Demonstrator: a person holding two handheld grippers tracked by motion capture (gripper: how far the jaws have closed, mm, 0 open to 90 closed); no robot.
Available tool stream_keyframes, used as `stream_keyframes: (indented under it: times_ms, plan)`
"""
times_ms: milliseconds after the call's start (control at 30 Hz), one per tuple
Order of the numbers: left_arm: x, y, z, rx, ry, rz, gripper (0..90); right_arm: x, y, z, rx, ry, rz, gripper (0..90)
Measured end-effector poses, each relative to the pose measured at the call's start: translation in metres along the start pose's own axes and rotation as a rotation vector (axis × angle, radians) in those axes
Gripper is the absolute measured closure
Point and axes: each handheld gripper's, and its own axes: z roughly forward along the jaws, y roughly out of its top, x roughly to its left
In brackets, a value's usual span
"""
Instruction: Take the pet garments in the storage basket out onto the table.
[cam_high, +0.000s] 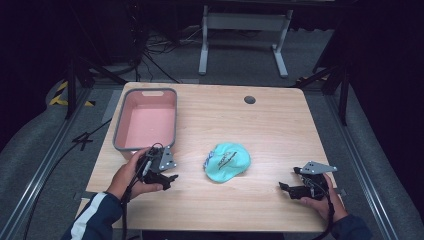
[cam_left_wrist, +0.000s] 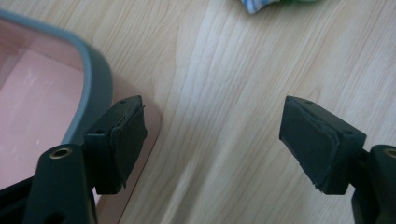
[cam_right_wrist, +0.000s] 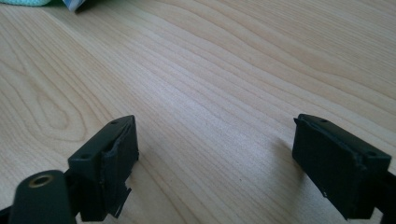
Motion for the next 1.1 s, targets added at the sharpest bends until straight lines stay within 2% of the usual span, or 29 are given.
stream_keyframes:
  times_ms: [300,400,433,500,533,667,733,833,967,1100]
  plan:
    - [0.0,-0.034,-0.003,0.025,0.02,-0.034,22.9,0.0,0.0,0.0,0.0,0.0,0.0,15.0]
    - [0.001,-0.045,-0.003,0.029,0.019,-0.055,22.6,0.0,0.0,0.0,0.0,0.001,0.0,15.0]
    - [0.002,-0.048,-0.005,0.044,0.019,-0.061,22.5,0.0,0.0,0.0,0.0,0.0,0.0,14.9]
    - [0.003,-0.055,-0.006,0.047,0.017,-0.075,22.3,0.0,0.0,0.0,0.0,0.0,0.0,15.0]
    - [0.004,-0.06,-0.006,0.033,0.025,-0.088,22.1,0.0,0.0,0.0,0.0,0.0,0.0,15.0]
    - [0.006,-0.07,-0.008,0.043,0.02,-0.113,21.8,0.0,0.0,0.0,0.0,0.0,0.0,15.0]
    - [0.007,-0.077,-0.008,0.034,0.025,-0.135,21.6,0.0,0.0,0.0,0.0,0.0,0.0,15.0]
    - [0.009,-0.091,-0.006,0.026,0.006,-0.18,20.8,0.0,0.0,0.0,0.0,0.0,0.0,15.0]
    - [0.011,-0.107,-0.004,-0.017,-0.028,-0.25,20.0,0.0,0.0,0.0,0.0,0.0,0.0,15.0]
    - [0.014,-0.12,-0.004,-0.049,-0.047,-0.3,18.9,0.0,0.0,0.0,0.0,0.001,0.0,15.0]
